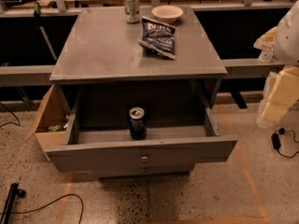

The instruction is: Pick pepsi can from top drawer and place on counter

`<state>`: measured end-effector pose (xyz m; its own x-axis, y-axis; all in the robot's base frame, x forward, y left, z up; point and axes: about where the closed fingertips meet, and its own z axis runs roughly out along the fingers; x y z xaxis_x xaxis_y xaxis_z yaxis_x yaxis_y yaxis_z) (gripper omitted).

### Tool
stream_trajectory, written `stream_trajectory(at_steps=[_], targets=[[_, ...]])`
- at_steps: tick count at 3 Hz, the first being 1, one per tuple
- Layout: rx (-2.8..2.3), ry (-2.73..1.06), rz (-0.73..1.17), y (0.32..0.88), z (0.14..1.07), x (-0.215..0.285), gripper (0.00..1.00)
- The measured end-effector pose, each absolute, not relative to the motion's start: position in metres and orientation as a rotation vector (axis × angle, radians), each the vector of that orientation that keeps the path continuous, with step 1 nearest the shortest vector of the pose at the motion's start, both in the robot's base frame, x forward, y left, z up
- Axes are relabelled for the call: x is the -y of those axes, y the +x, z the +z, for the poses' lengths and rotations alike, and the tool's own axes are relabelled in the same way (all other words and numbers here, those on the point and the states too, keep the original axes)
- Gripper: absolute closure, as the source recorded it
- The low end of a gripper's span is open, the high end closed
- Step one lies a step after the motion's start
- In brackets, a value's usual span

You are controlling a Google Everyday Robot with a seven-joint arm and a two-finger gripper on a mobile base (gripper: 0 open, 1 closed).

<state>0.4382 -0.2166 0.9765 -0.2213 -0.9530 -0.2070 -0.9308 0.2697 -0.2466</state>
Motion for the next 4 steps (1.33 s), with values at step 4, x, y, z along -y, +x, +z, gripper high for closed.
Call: stream_trajectory(at_steps=[4], targets=[[-2.015,-1.388,0.540,0.502,0.887,0.106,0.00]])
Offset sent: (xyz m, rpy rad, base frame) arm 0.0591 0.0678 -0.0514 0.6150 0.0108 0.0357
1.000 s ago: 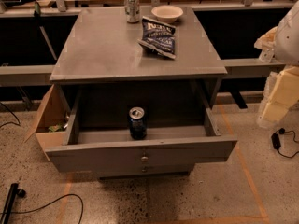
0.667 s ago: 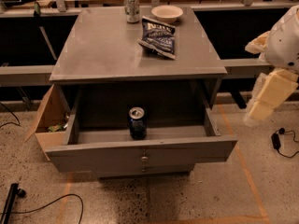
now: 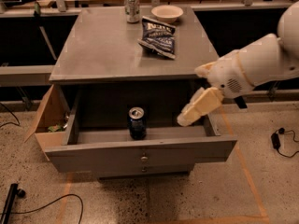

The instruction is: Pick pepsi can from top drawer and place on counter

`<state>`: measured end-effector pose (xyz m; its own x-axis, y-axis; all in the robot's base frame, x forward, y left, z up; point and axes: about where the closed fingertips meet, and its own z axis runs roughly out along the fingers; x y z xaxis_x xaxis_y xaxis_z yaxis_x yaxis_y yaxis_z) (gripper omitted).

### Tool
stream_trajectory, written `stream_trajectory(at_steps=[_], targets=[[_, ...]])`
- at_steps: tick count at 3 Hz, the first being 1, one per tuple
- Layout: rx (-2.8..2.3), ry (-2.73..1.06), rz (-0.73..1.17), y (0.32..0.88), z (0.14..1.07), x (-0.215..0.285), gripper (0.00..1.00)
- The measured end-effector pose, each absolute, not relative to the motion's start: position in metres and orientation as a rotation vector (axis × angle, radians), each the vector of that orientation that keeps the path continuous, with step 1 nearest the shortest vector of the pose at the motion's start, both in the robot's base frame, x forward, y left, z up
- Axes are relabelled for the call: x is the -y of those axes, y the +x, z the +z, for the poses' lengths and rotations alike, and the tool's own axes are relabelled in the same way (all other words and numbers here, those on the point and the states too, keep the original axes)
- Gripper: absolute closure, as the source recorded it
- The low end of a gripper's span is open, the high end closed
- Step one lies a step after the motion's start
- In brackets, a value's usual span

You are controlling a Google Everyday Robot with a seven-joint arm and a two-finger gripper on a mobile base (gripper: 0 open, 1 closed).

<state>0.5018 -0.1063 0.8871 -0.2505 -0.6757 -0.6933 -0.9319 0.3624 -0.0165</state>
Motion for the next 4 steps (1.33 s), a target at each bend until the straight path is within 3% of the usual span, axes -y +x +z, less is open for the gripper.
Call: stream_trajectory(at_steps=[3,4], targets=[[-1.810,-1.087,0.781,0.581,0.791,-0.037,0.00],[-1.837,-1.048,0.811,0.583,0.758,-0.055,0.00]])
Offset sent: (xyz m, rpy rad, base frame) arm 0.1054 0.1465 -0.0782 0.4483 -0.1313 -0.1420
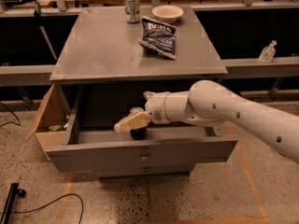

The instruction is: Pick pepsi can from top drawer and place on counter

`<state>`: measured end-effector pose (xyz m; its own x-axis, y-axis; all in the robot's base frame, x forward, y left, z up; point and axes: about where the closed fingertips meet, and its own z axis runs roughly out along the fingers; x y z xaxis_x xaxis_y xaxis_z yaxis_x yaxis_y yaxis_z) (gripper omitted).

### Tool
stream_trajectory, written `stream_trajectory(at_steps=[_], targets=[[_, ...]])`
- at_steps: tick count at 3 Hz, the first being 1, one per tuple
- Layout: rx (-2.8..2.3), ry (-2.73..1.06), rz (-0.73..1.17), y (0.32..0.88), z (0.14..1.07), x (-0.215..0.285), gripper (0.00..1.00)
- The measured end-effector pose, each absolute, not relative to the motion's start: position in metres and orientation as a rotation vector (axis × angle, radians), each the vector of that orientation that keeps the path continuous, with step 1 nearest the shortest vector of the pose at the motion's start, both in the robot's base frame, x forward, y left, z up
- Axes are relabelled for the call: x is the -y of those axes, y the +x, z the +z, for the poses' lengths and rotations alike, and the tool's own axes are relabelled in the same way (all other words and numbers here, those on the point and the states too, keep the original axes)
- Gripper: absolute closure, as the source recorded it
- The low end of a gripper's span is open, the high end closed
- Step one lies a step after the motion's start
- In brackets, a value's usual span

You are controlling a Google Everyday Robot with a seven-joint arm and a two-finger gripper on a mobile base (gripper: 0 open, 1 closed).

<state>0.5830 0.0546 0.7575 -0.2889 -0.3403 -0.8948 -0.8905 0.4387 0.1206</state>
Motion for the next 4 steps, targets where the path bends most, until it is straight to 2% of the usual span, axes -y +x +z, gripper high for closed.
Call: stream_trajectory(at_steps=[2,4], targets=[[-1.921,-0.947,0.852,0.598,0.712,-0.075,0.00],[-1.997,-0.845,0.869,0.600,0.675,-0.062,0.00]])
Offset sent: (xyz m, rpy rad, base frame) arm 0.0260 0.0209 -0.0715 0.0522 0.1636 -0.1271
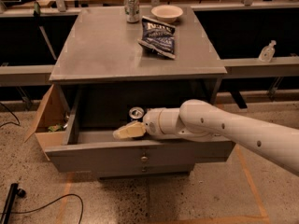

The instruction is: Pick pepsi can from top drawer and place on counter

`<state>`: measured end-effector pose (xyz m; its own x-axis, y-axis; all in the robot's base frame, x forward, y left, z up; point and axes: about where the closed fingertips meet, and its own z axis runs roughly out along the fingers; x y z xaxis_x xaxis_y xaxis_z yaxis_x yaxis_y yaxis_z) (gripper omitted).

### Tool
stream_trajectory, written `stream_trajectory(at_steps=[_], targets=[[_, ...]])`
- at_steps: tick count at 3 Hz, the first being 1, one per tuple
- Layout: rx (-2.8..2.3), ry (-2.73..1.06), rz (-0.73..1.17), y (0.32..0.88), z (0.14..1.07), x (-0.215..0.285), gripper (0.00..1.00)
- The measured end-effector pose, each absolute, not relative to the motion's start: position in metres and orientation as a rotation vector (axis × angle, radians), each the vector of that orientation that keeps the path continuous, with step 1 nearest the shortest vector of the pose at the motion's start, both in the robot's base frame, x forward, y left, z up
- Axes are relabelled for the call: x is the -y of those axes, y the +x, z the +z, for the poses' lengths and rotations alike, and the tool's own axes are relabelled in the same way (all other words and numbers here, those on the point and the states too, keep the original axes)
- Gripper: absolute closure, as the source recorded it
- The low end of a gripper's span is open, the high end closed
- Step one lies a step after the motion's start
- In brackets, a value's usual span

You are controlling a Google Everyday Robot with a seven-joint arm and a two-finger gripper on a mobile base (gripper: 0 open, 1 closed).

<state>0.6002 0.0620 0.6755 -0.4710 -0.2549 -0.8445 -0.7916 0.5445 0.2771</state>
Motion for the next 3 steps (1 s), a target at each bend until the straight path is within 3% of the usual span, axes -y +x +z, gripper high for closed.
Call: stream_trajectory(at_steps=[1,3], targets=[[-2.009,-0.821,0.865,0.5923,0.6636,-0.0571,0.17],[-1.986,-0.820,0.835,0.5897,0.6705,-0.0563,0.64]])
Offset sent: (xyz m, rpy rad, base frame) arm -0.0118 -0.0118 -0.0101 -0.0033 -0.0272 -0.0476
